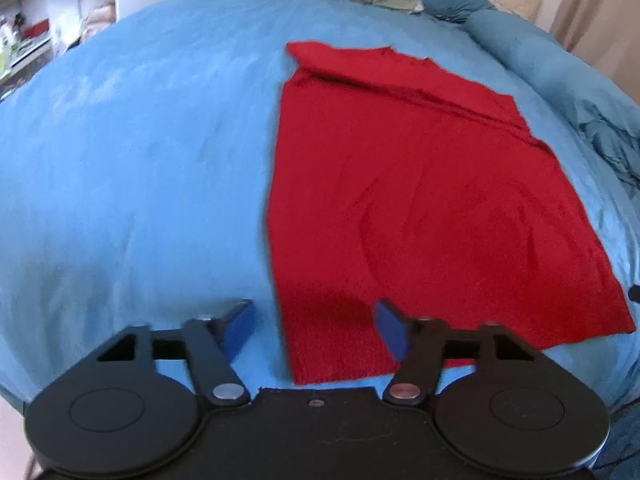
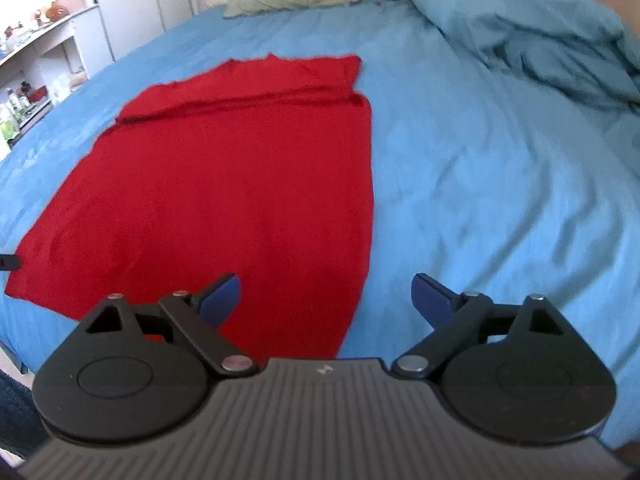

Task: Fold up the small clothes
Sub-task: 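Release the fold and move the left tool to the sweater hem, then grasp the hem with the left tool while the right tool grasps the hem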

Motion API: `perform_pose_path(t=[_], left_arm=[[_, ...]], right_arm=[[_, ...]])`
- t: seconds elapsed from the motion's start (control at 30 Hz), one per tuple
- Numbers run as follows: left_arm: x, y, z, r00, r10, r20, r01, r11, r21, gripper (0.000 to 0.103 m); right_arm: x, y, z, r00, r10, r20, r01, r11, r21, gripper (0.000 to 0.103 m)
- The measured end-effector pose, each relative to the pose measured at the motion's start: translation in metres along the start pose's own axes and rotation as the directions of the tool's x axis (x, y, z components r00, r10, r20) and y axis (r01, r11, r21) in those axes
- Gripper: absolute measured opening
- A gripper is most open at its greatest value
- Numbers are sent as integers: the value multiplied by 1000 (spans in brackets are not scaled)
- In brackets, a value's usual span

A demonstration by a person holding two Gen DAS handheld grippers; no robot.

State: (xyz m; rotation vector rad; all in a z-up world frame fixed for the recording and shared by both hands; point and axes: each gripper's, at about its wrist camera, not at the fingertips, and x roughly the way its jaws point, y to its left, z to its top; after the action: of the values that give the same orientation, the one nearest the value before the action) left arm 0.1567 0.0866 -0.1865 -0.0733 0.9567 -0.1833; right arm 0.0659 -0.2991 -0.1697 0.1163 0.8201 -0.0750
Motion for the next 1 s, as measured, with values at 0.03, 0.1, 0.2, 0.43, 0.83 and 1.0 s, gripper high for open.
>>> perform_pose_path(t=[0.03,0.1,0.2,0.43,0.83,1.0], left_arm=[[1,-2,-4,1000,9,10,-9,1000,5,64],[2,-6,-6,999,20,25,-21,1000,22,63],[3,-6,-9,1000,15,26,-15,1000,22,55],[6,-7,-11,1000,6,13,-6,1000,27,43],[7,-7,-12,1000,-24,-17,24,999,22,8],[-6,-9,-8,1000,-31,2,31,999,22,5]], right_arm=[[2,0,-4,1000,-13,-10,13,1000,9,102],[7,0,-10,999,-40,-29,41,999,22,96],[14,-3,-18,998,-31,-54,34,998,59,86],[18,0,-28,998,-9,-63,15,995,96,68],[23,5,-21,995,29,-93,-21,996,88,31],[16,1,-13,996,56,-70,-47,992,118,24]])
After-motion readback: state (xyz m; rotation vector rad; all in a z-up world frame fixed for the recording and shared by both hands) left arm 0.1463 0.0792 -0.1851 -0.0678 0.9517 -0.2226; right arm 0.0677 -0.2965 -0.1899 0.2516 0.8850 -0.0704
